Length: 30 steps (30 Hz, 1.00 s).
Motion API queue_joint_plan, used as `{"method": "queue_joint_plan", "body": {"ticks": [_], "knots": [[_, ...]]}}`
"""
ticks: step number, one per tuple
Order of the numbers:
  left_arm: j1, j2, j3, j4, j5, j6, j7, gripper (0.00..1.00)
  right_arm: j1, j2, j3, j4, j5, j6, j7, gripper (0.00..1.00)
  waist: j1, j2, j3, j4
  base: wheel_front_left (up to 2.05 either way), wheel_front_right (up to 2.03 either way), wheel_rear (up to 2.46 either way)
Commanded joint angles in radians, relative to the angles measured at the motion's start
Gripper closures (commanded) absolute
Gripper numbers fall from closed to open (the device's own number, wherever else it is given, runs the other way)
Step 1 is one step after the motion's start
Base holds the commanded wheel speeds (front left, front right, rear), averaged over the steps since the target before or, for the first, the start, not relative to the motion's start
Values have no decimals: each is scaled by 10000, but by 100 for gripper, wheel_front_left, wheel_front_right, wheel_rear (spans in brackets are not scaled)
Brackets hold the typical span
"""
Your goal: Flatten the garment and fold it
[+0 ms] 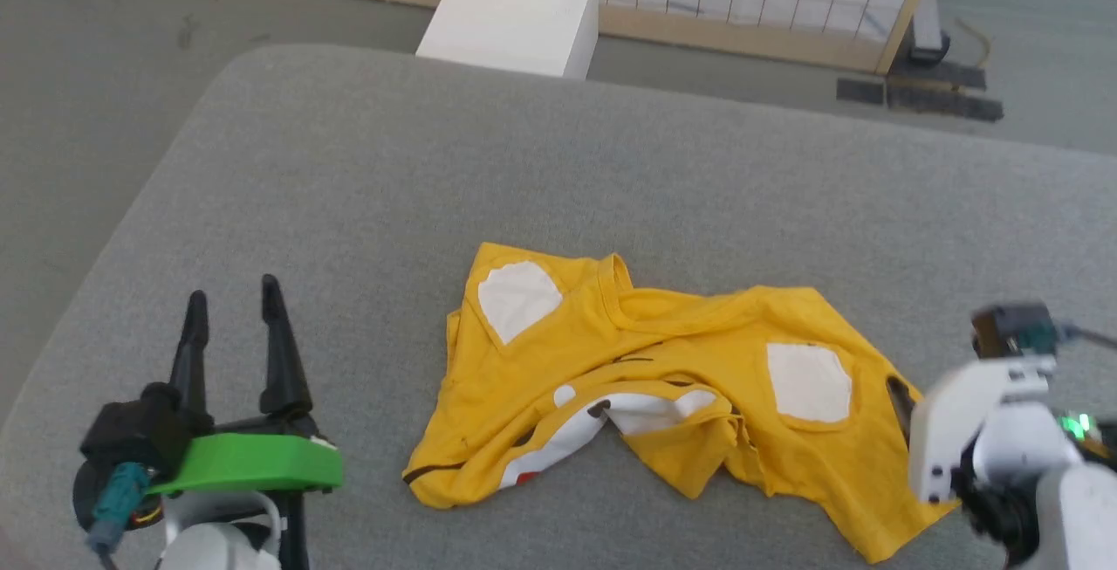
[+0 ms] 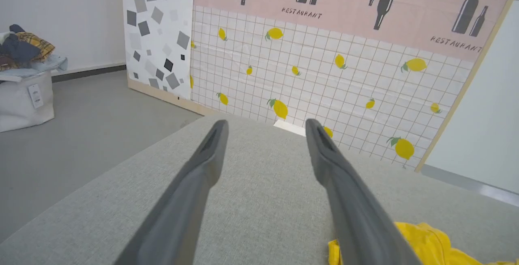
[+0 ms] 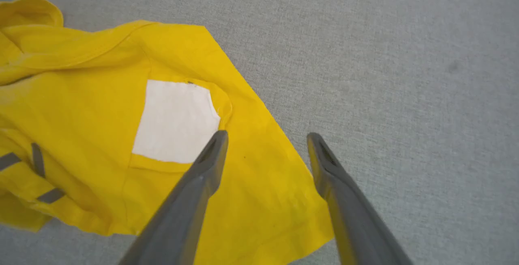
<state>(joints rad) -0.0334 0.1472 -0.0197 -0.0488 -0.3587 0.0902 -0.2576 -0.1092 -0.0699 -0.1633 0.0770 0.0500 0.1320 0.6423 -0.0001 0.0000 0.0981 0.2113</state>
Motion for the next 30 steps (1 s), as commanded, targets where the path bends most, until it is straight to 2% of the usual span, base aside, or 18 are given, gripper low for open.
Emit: {"method": "queue_joint_plan", "body": {"ticks": [1,7,13,16,17,18,25,30], "knots": [[4,-181,59,-83,273,-112,-37,0,-412,-268,209,22,-191,-13,304,0,1,0,423,121,0,0,0],[-266,-710,320,-183,758,-556,-39,0,-1040,-1252,1029,715,-343,-13,1620,0,1,0,961,380,0,0,0],[-388,-921,576,152,839,-897,-40,0,-629,-2161,2627,916,897,-13,3717,0,1,0,1232,500,0,0,0],[-421,-948,625,263,819,-964,-40,0,-539,-2442,2900,754,1371,-13,4238,0,1,0,1290,484,0,0,0],[-437,-954,639,288,821,-975,-40,0,-543,-2470,2890,663,1500,-13,4308,80,1,0,1310,476,0,0,0],[-445,-958,647,319,817,-987,-41,0,-571,-2486,2862,569,1569,-13,4290,100,1,0,1321,466,0,0,0],[-504,-966,590,567,534,-957,-41,0,-1023,-2206,1594,-139,1620,-13,3211,100,1,0,1205,235,0,0,0],[-569,-968,498,661,427,-929,-41,0,-1220,-2303,307,-50,1241,-13,3009,100,1,0,1116,85,0,0,0]]}}
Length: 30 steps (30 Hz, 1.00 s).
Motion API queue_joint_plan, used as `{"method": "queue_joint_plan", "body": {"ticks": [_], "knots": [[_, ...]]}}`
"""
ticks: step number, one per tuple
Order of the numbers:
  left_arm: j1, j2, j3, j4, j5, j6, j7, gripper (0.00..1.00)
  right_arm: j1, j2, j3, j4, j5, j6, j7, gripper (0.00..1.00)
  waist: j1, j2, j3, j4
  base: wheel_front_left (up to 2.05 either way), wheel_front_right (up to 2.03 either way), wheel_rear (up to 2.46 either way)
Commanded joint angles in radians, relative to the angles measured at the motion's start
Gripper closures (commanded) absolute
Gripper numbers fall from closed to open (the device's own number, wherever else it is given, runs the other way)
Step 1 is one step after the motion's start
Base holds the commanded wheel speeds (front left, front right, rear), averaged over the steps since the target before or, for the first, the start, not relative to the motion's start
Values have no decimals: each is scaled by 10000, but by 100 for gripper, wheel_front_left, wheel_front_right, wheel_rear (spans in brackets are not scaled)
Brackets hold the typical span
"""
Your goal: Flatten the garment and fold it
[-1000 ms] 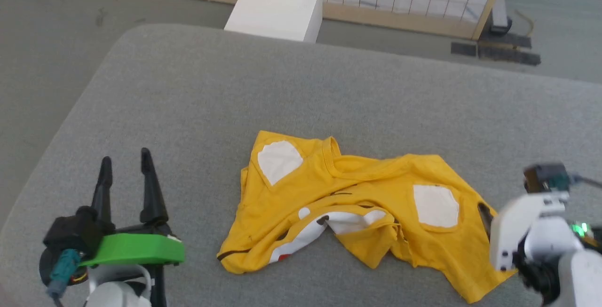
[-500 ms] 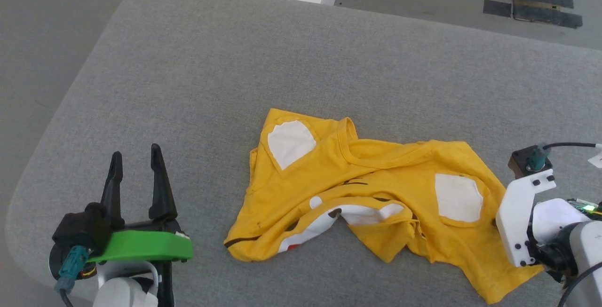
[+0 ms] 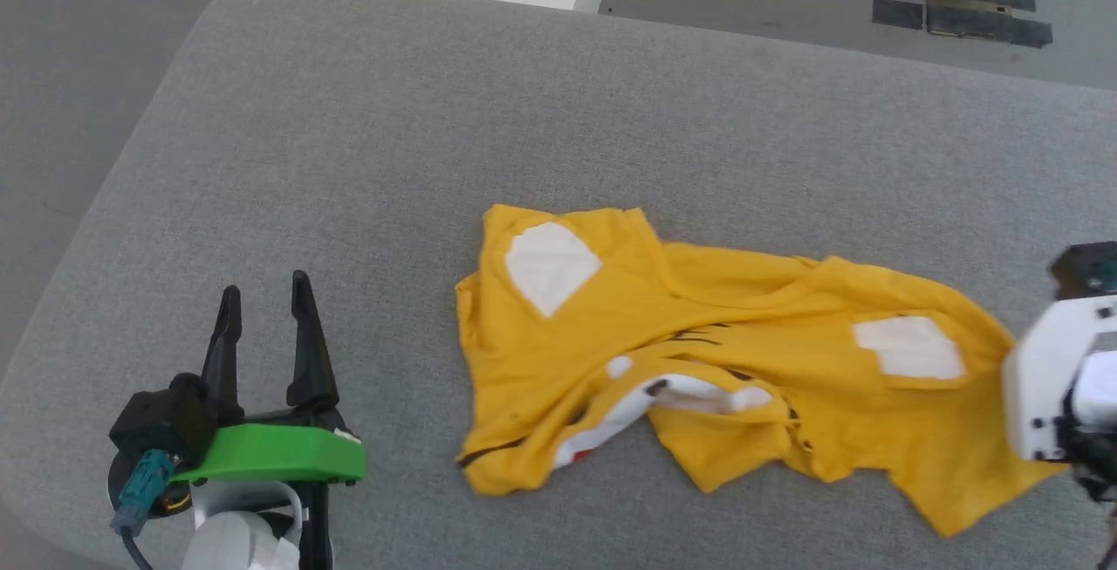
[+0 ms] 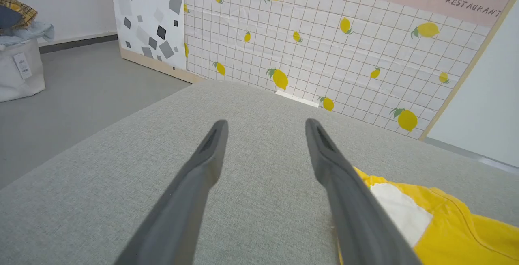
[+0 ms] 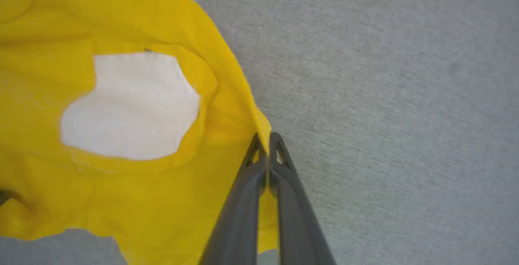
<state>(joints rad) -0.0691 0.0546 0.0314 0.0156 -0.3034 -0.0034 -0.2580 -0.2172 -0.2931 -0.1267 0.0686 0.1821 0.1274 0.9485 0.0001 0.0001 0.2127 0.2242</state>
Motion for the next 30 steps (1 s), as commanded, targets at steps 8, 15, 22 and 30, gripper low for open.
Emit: {"method": "queue_joint_plan", "body": {"ticks": [8,15,22,30], "knots": [[-394,-42,-241,206,-287,-10,-37,0,-204,8,-2356,976,-1215,33,-151,100,-1,-1,128,-34,0,0,0],[-308,-42,-166,422,-269,-60,-37,0,-338,626,-2639,985,-1036,33,-1862,0,-1,-1,29,-140,0,0,0],[-177,-43,-244,733,-342,-119,-37,0,153,1632,-2882,-204,156,33,-4367,0,-1,-1,-576,-380,0,0,0],[-2268,-14,-1521,2381,-1032,-483,2386,0,1240,2260,-2572,-1387,599,33,-5341,0,-1,-1,-673,-1020,0,0,0]]}}
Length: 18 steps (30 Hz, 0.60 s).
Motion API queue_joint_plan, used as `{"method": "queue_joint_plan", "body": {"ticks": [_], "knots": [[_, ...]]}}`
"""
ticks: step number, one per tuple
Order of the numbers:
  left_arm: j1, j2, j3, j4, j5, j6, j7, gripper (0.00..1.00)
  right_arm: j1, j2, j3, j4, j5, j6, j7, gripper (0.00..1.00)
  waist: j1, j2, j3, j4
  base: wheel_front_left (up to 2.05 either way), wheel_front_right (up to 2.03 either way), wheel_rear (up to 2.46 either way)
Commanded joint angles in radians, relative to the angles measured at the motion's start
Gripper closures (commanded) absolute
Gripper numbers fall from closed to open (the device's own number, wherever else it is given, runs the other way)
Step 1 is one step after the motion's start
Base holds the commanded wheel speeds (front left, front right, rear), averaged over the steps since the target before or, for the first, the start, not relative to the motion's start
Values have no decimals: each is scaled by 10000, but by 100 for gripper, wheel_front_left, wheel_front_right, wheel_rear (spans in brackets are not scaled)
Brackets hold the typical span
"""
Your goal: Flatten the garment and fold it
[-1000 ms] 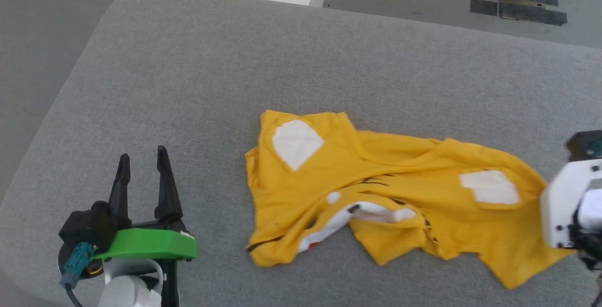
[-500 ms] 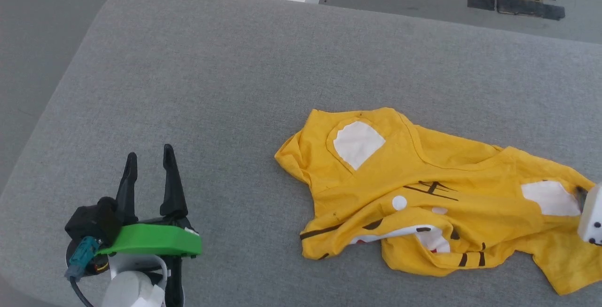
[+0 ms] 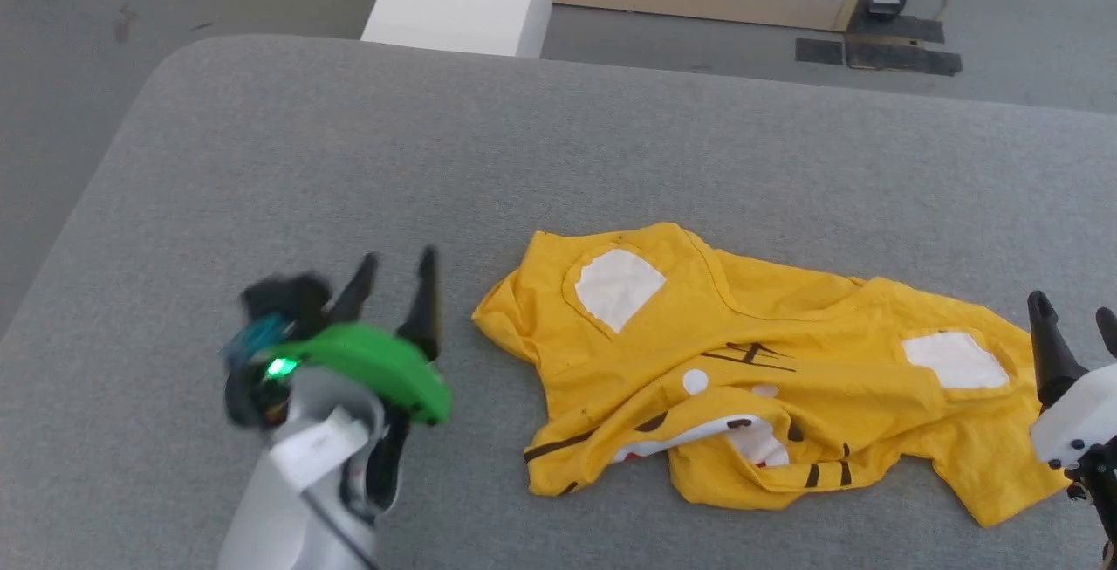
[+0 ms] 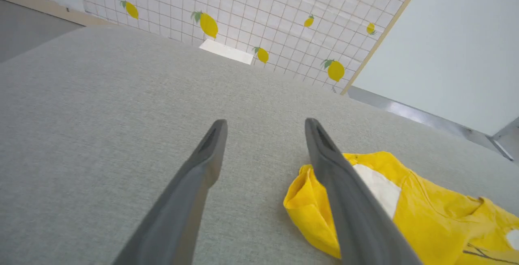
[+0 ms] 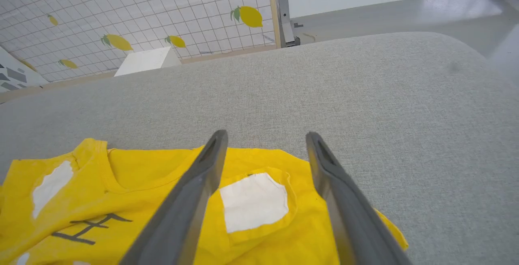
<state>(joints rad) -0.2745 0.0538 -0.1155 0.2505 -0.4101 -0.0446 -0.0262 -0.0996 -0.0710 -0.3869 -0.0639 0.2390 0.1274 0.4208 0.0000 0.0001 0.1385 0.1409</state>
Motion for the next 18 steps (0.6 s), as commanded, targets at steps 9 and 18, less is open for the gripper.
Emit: {"method": "queue_joint_plan", "body": {"ticks": [9,18], "knots": [[-3094,589,-1743,2483,551,721,7564,0,-35,169,593,-405,53,33,-81,0,0,-1,834,-964,0,0,0],[-3027,519,-1730,2111,64,636,8280,100,-149,195,498,-271,-26,33,-275,0,0,-1,1017,-896,0,0,0]]}}
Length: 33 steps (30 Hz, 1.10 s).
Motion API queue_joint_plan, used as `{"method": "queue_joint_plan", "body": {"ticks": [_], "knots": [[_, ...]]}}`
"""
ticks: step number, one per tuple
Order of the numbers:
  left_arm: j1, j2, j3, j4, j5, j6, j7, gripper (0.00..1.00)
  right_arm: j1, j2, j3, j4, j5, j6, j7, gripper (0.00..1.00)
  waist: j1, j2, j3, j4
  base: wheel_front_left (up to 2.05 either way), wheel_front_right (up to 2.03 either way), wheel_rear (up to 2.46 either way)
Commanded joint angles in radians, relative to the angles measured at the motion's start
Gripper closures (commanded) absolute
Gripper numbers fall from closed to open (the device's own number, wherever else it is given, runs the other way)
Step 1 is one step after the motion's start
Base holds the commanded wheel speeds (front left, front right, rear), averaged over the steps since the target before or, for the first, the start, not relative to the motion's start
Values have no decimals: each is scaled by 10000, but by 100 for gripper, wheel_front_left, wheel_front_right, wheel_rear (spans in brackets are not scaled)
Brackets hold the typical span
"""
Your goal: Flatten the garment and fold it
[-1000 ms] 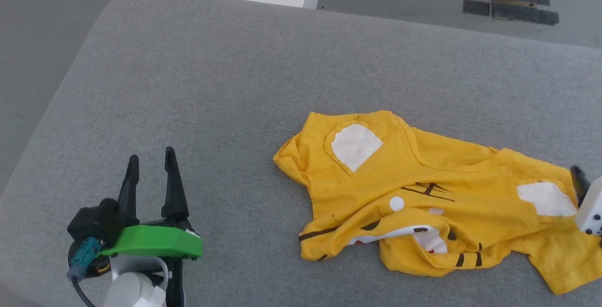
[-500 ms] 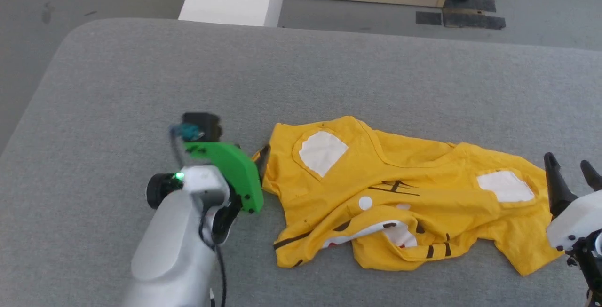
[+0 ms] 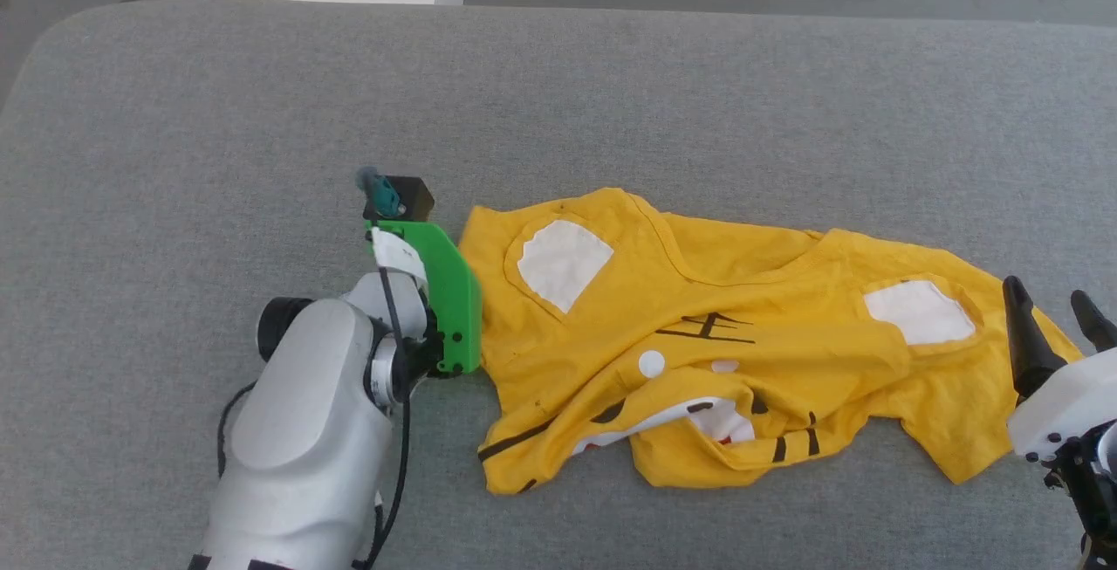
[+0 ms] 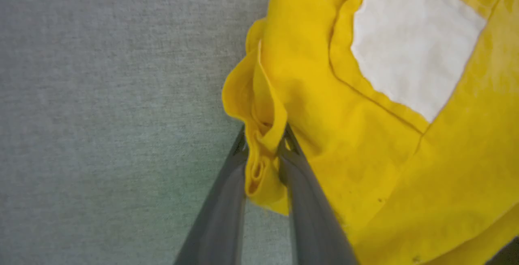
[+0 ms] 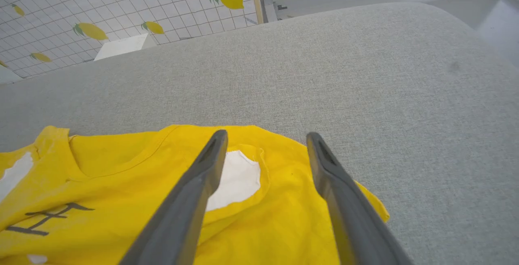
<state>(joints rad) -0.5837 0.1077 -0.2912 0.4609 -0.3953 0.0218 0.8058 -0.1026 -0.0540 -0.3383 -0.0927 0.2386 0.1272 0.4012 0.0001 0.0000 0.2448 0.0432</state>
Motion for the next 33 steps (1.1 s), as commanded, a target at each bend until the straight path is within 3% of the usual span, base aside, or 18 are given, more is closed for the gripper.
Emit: {"method": "queue_joint_plan", "body": {"ticks": [1,7,14,21,22,23,26,30,33], "knots": [[100,-62,166,-73,-253,-12,-169,100,-116,25,23,52,-46,35,-94,0,-1,0,-103,142,0,0,0],[535,-300,1464,-1382,-1515,226,-1647,100,-1,32,116,318,-103,35,-126,0,-1,0,-657,796,0,0,0],[2882,-321,2767,-2862,-2289,1130,-2505,100,96,35,475,536,-12,35,-97,0,-1,0,-1151,1519,0,0,0],[5386,-506,2589,-3046,-2999,1598,-2377,100,126,36,631,579,-10,35,-17,0,-1,0,-1225,1895,0,0,0],[5496,-519,2540,-3059,-3085,1624,-2419,66,128,36,657,586,-19,35,3,0,-1,0,-1229,1910,0,0,0],[5566,-531,2549,-3105,-3185,1658,-2568,0,130,36,674,594,-34,35,16,0,-1,0,-1238,1927,0,0,0],[5548,-388,2563,-3386,-2986,1754,-2844,0,136,36,707,644,-17,35,17,0,-1,0,-1298,1929,0,0,0],[5158,581,2580,-4270,-2101,1797,-3049,0,174,37,733,707,42,35,-20,0,-1,0,-1323,1872,0,0,0],[4503,1429,2078,-4766,-1310,1480,-2686,0,230,37,699,716,82,35,-46,0,-1,0,-1254,1868,0,0,0]]}}
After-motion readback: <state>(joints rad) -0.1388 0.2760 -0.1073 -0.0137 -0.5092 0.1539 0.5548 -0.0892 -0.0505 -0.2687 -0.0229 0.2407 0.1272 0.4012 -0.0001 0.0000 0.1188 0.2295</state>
